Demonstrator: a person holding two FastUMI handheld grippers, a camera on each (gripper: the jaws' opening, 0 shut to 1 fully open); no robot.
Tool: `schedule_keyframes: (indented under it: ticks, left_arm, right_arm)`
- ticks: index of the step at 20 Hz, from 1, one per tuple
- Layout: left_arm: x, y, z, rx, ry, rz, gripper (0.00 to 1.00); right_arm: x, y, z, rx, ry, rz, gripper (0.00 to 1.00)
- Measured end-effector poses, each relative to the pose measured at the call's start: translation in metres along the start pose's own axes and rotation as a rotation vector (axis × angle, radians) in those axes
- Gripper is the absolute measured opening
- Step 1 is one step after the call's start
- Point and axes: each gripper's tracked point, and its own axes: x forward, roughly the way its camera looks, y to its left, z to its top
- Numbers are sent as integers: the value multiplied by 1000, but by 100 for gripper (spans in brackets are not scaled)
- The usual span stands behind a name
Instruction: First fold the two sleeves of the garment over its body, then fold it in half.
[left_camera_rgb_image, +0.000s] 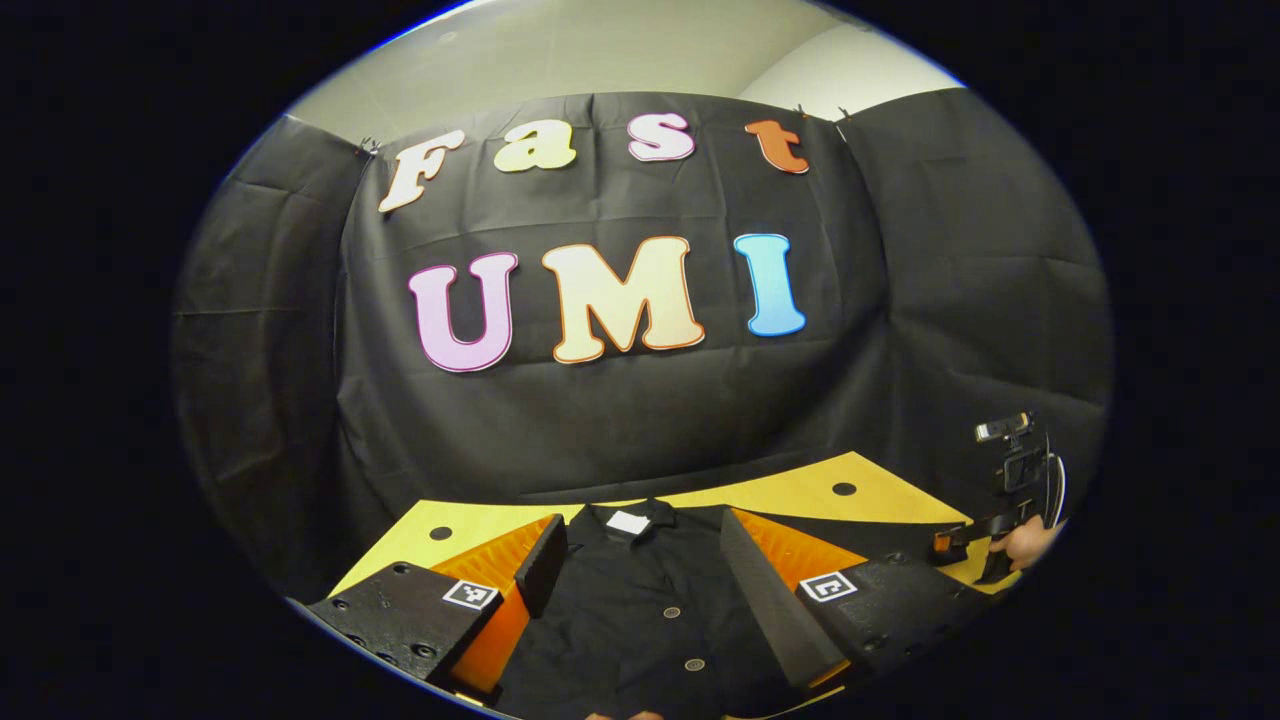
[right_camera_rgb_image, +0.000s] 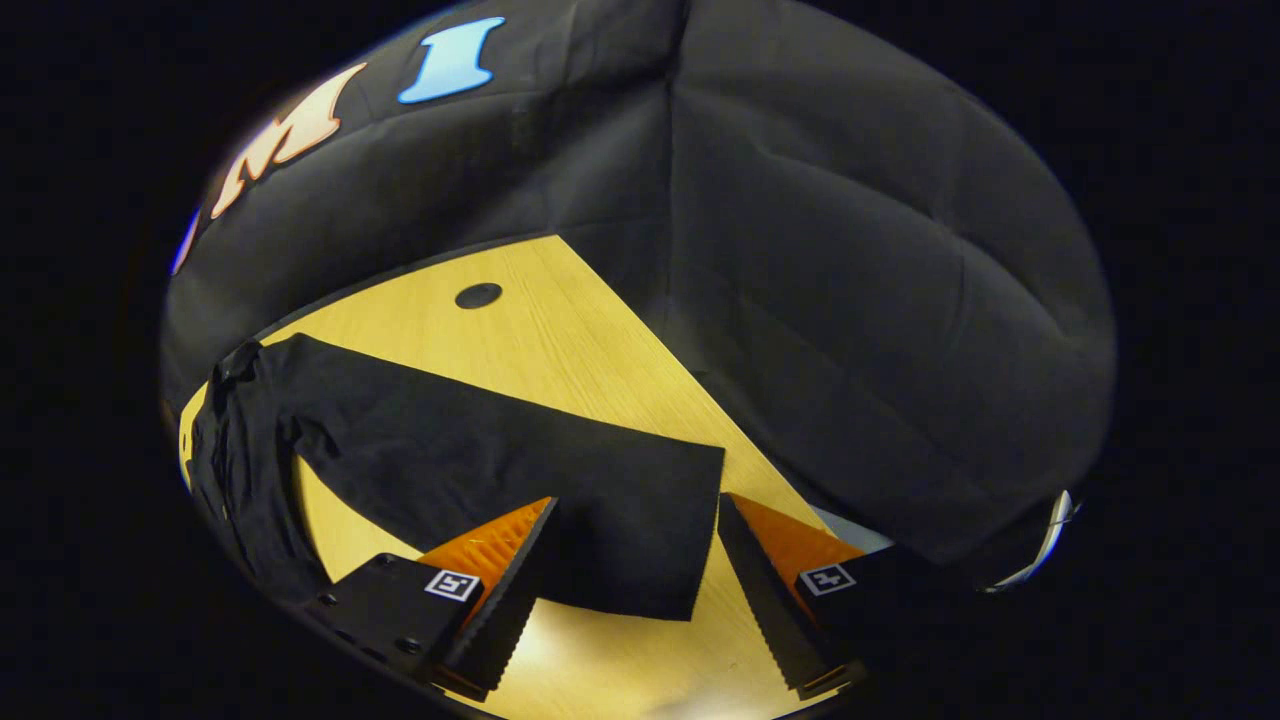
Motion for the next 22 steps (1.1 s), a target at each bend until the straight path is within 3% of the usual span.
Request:
schedule_keyframes:
  ticks: [4, 9, 11, 13, 14, 16, 18, 20, 21, 22]
  left_arm:
    - [-2, -6, 6, -2, -6, 8, 93]
    - [-7, -14, 9, -18, -9, 6, 93]
    - [-8, -13, 8, -25, -1, 15, 93]
    - [-13, -8, 10, -28, -12, 29, 93]
    - [-15, -5, 11, -35, -18, 36, 93]
    - [-16, 3, 4, -56, -11, 49, 93]
    - [-15, 15, -2, -80, 1, 65, 93]
    - [-16, 31, -6, -105, 2, 87, 94]
    - [-16, 37, -9, -116, 8, 94, 87]
    - [-14, 44, -16, -124, 18, 99, 93]
  right_arm:
    - [11, -2, -9, 42, 77, -18, 100]
    - [14, -9, -13, 139, 119, 41, 99]
    - [13, -6, -10, 123, 114, 57, 91]
    - [19, 12, -9, 103, 107, 84, 68]
    - [21, 18, -10, 98, 105, 104, 50]
    - [20, 18, -9, 71, 97, 73, 13]
    - [19, 18, -9, 22, 90, 51, 3]
    - [17, 17, -6, 3, 91, 64, 2]
    - [15, 19, -8, 5, 97, 64, 3]
    - [14, 20, -8, 9, 110, 65, 3]
